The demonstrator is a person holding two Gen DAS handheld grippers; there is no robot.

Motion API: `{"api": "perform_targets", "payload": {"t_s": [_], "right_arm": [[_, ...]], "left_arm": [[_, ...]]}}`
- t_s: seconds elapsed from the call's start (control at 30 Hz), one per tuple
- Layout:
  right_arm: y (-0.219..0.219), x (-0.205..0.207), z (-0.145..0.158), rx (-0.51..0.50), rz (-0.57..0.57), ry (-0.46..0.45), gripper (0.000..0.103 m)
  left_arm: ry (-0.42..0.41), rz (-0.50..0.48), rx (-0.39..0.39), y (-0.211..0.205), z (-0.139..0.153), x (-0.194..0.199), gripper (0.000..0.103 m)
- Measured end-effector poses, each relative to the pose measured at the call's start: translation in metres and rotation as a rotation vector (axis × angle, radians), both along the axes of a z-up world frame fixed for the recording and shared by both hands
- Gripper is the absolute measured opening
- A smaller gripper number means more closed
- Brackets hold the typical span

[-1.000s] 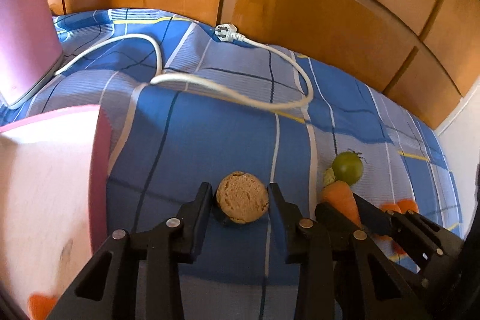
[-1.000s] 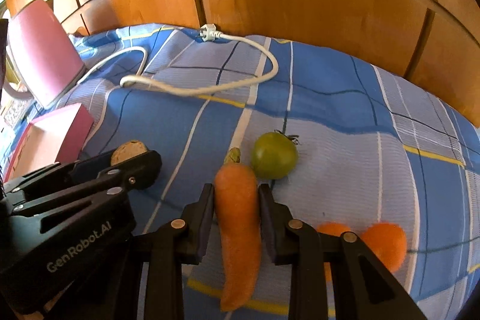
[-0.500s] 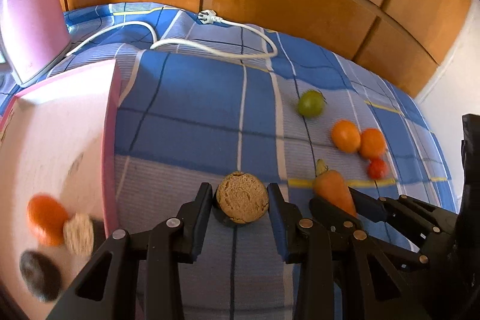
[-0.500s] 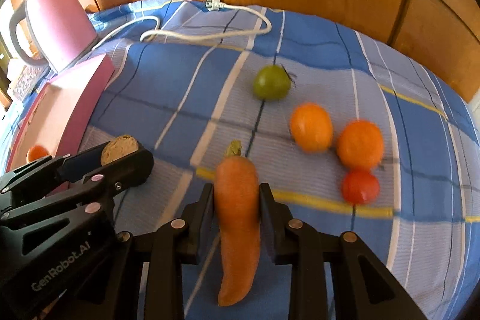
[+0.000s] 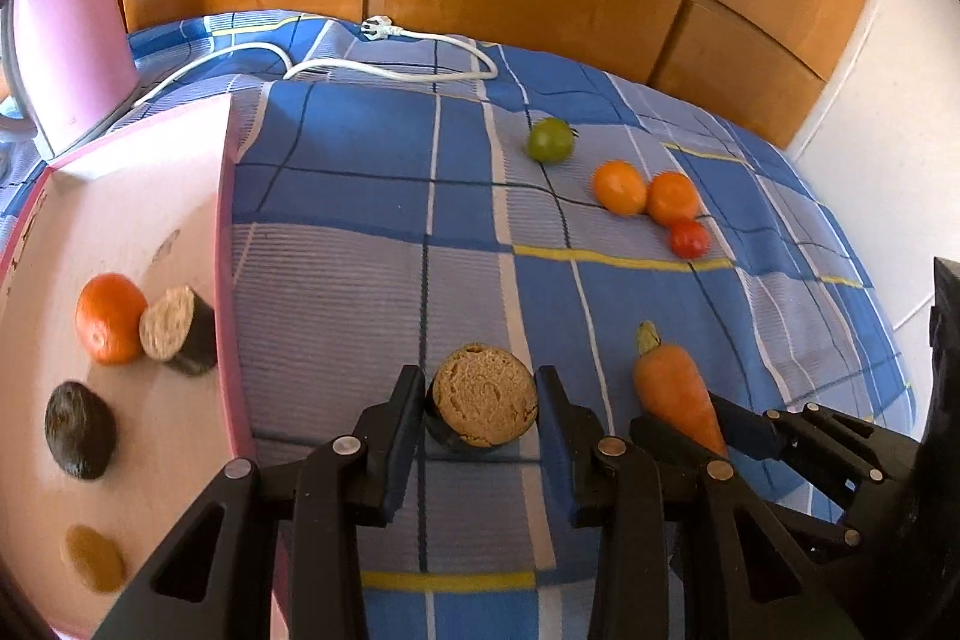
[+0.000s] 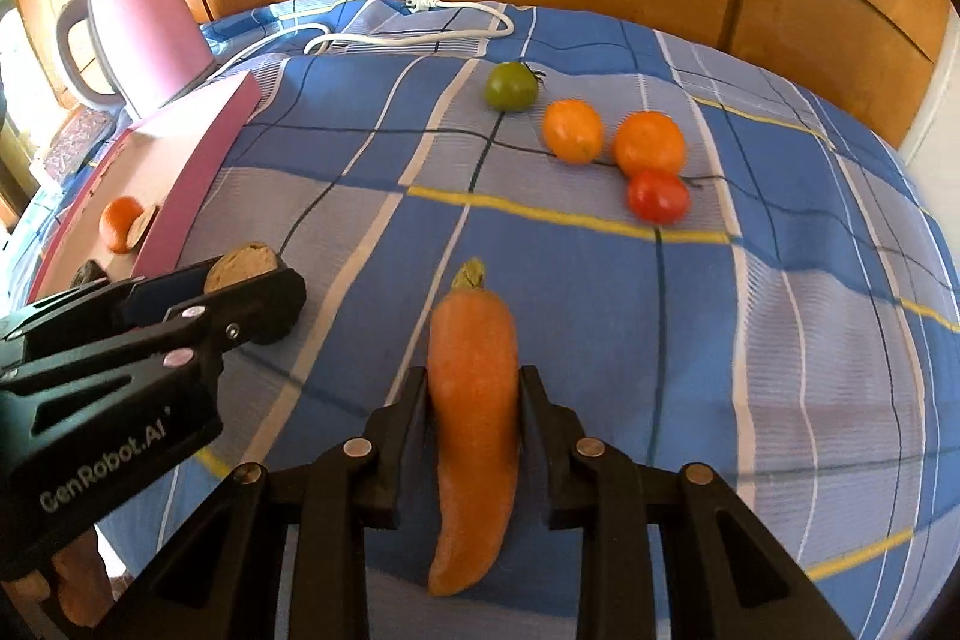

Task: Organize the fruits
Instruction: 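Carry the carrot in the right tool and dark cylinder in the left tool over the white tray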

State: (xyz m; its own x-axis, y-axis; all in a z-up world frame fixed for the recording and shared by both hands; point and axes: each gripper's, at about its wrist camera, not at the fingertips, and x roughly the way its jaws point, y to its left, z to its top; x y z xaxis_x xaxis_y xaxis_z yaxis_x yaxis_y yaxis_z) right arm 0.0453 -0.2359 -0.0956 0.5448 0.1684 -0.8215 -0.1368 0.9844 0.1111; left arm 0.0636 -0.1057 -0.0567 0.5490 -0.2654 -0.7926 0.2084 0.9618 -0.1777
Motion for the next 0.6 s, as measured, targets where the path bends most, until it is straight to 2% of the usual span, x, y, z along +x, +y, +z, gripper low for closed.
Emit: {"api": "perform_targets", "payload": {"t_s": [0.2,0.6], "right_arm": [[-0.005,-0.018,0.001,0.030,-0.024,-0.001,0.029],[-0.001,-0.026,0.005,0.062,-0.046,0.013,0.029]], "left_arm": [[-0.023,-0.017,-0.006,0.001,0.006,-0.015,0.037],[-0.095,-0.011,-0.022,0.013,0.030,-0.031,0.038]]}}
